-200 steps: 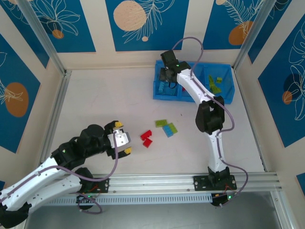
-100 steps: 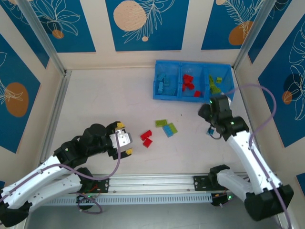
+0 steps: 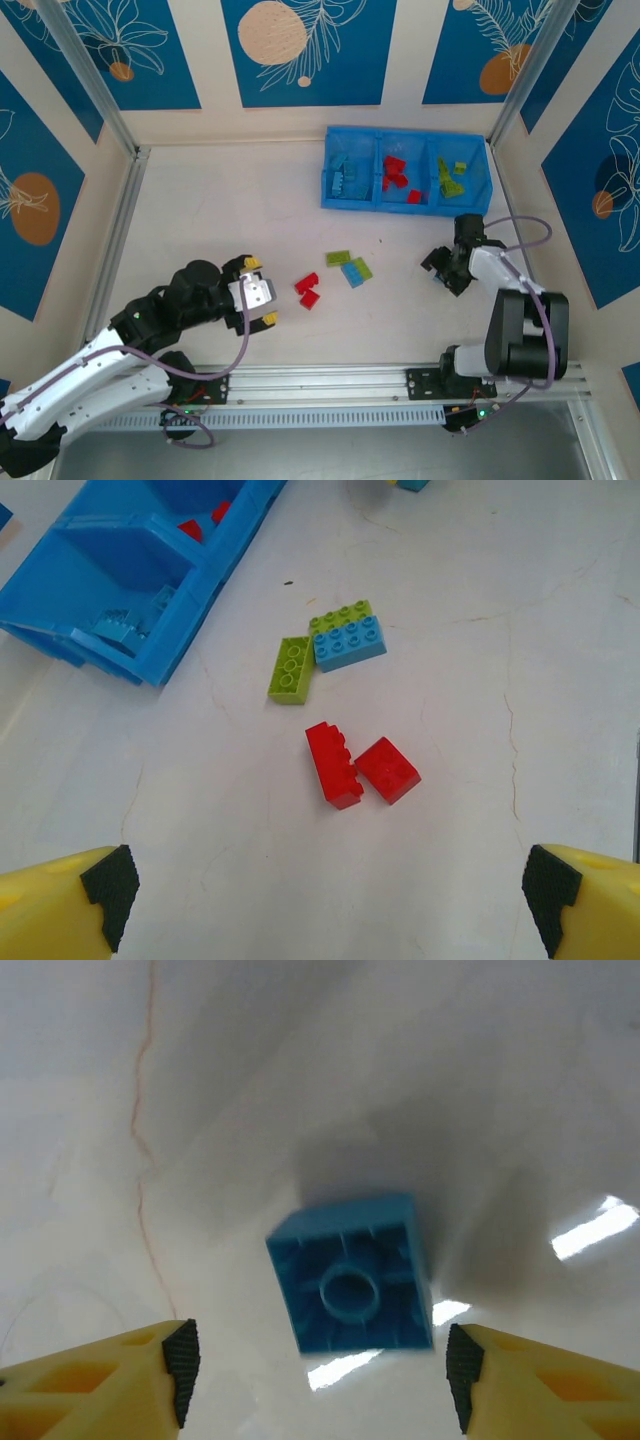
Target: Sort the legos into containers by color
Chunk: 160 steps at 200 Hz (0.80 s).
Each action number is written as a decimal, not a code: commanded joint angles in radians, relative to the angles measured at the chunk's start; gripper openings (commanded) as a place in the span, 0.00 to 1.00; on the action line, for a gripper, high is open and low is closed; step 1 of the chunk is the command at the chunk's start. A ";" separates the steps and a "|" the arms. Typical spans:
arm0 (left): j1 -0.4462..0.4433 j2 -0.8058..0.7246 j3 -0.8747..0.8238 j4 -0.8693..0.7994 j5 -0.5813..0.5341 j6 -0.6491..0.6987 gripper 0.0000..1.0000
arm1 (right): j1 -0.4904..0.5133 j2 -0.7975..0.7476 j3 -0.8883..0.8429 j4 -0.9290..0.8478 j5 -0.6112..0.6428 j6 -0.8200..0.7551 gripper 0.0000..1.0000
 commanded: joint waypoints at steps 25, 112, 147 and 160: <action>0.012 -0.015 -0.009 0.013 -0.013 -0.008 1.00 | -0.015 0.084 0.039 0.062 -0.013 -0.004 0.48; 0.013 -0.006 -0.008 0.016 -0.016 -0.004 1.00 | 0.204 -0.193 0.152 -0.056 0.024 -0.019 0.27; 0.015 0.001 -0.005 0.016 -0.018 -0.001 1.00 | 0.553 -0.120 0.364 0.033 0.166 -0.086 0.26; 0.015 -0.001 -0.005 0.014 -0.021 0.000 1.00 | 0.615 0.008 0.485 0.041 0.222 -0.134 0.25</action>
